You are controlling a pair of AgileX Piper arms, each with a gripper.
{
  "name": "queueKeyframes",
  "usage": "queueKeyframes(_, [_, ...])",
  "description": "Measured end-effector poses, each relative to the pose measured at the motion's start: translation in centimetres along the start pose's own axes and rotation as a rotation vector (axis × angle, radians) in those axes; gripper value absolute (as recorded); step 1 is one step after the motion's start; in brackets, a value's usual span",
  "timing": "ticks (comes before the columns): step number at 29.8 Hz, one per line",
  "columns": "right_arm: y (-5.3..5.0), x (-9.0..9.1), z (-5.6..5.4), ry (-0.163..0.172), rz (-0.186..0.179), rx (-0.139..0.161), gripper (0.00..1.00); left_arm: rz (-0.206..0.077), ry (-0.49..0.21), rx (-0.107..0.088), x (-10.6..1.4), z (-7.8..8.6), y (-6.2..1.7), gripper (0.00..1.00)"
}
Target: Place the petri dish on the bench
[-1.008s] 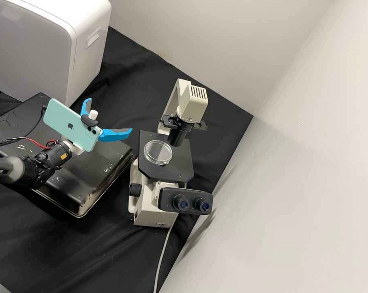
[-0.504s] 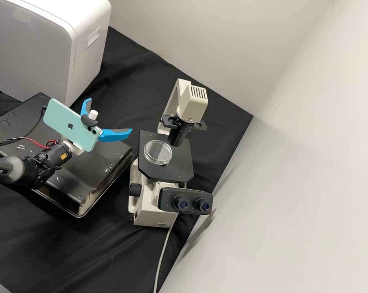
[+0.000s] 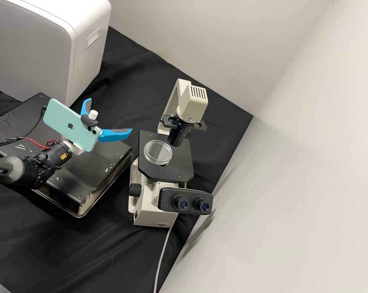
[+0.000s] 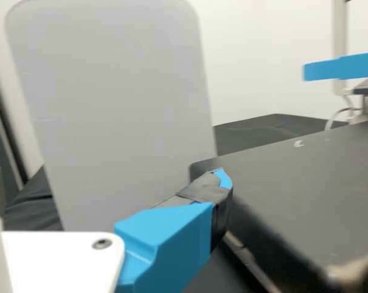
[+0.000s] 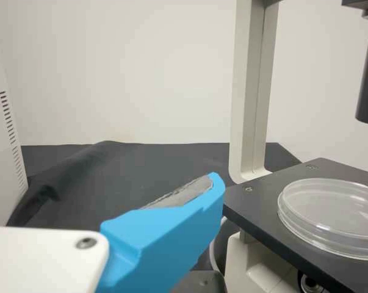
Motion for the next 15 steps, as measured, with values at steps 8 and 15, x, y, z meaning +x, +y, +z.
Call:
queueKeyframes(8, [0.0, 0.0, 0.0, 0.0, 0.0, 0.0, 1.0, -0.007, -0.056, -0.022, -0.6, 1.0, 0.01, 1.0])
queueKeyframes(15, [0.0, 0.0, 0.0, 0.0, 0.0, 0.0, 1.0, -0.013, -0.135, 0.009, -1.1, 2.2, -0.06, 1.0])
